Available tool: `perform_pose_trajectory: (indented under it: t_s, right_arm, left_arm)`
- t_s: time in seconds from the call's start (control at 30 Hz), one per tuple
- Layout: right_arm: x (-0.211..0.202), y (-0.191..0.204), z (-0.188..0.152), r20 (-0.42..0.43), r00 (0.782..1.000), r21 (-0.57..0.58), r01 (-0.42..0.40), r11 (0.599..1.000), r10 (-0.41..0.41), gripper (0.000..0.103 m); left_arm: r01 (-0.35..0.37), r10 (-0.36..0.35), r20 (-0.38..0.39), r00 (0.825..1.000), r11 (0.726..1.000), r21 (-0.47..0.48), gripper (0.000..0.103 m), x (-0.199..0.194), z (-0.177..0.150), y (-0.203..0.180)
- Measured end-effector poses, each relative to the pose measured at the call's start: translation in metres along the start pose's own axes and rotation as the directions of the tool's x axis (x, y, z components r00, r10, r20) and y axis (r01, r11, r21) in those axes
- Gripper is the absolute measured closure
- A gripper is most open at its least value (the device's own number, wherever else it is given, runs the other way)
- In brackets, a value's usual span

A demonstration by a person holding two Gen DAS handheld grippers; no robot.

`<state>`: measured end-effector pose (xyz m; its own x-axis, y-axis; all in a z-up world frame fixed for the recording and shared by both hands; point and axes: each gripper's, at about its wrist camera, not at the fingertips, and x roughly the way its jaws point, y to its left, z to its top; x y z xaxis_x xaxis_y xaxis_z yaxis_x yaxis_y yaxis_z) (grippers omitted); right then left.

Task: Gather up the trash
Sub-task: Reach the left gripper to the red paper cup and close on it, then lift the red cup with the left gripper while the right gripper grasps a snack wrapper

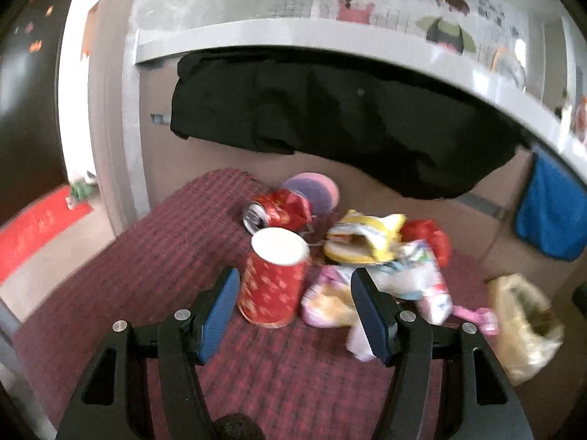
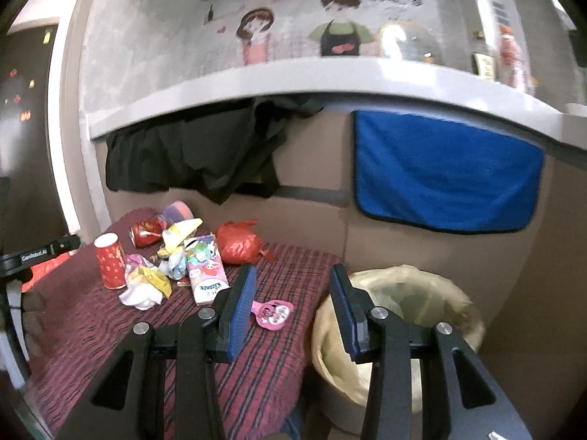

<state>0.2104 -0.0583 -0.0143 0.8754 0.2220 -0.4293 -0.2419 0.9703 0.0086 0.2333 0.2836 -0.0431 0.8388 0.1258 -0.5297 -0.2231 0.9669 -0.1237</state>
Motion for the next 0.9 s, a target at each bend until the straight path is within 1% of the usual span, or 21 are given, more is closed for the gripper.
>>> perform_pose_trajectory:
  t_s: [0.03, 0.13, 0.23, 0.3, 0.4, 0.5, 0.57, 0.67, 0.8, 0.87, 0.9]
  right_arm:
    - [0.009, 0.004, 0.001, -0.008, 1.000, -0.007, -0.006, 1.000, 0.006, 0.064]
    - [0.029, 0.015, 0.003, -0.021, 1.000, -0.036, -0.012, 0.999, 0.011, 0.064]
    - [0.045, 0.026, 0.005, -0.026, 0.999, -0.068, -0.021, 0.997, 0.019, 0.064]
    - [0.053, 0.031, 0.006, -0.034, 0.999, -0.078, -0.030, 0.996, 0.027, 0.064]
    - [0.063, 0.038, 0.004, -0.050, 0.998, -0.087, -0.052, 0.995, 0.047, 0.064]
    - [0.072, 0.042, 0.000, -0.069, 0.996, -0.089, -0.068, 0.994, 0.062, 0.064]
    - [0.077, 0.043, -0.003, -0.089, 0.993, -0.082, -0.083, 0.993, 0.075, 0.064]
    - [0.081, 0.042, -0.008, -0.111, 0.990, -0.069, -0.096, 0.993, 0.088, 0.064]
    - [0.082, 0.042, -0.012, -0.124, 0.989, -0.068, -0.090, 0.994, 0.081, 0.064]
    - [0.082, 0.042, -0.012, -0.123, 0.990, -0.075, -0.086, 0.993, 0.076, 0.064]
    - [0.081, 0.042, -0.012, -0.122, 0.990, -0.082, -0.081, 0.993, 0.071, 0.064]
  left_arm:
    - [-0.009, 0.010, -0.006, 1.000, 1.000, 0.013, 0.039, 0.008, 0.001, 0.000]
    - [-0.019, 0.019, -0.025, 1.000, 1.000, 0.005, 0.039, 0.030, 0.005, 0.003]
    - [-0.050, 0.050, -0.031, 0.998, 0.999, 0.003, 0.039, 0.046, 0.007, 0.006]
    - [-0.045, 0.045, -0.035, 0.998, 0.999, 0.000, 0.039, 0.053, 0.006, 0.008]
    - [-0.017, 0.016, -0.030, 0.999, 1.000, -0.026, 0.039, 0.057, 0.004, 0.016]
    - [-0.022, 0.021, -0.032, 0.999, 0.999, -0.028, 0.040, 0.063, 0.002, 0.018]
    - [-0.014, 0.012, -0.050, 0.999, 0.999, -0.039, 0.042, 0.070, 0.003, 0.019]
    - [-0.026, 0.022, -0.076, 0.997, 0.998, -0.053, 0.043, 0.083, 0.004, 0.021]
    - [-0.025, 0.016, -0.145, 0.989, 0.997, -0.066, 0.044, 0.101, 0.008, 0.021]
    - [-0.049, 0.035, -0.164, 0.986, 0.996, -0.079, 0.044, 0.108, 0.011, 0.022]
    - [-0.050, 0.034, -0.172, 0.984, 0.995, -0.088, 0.045, 0.110, 0.012, 0.024]
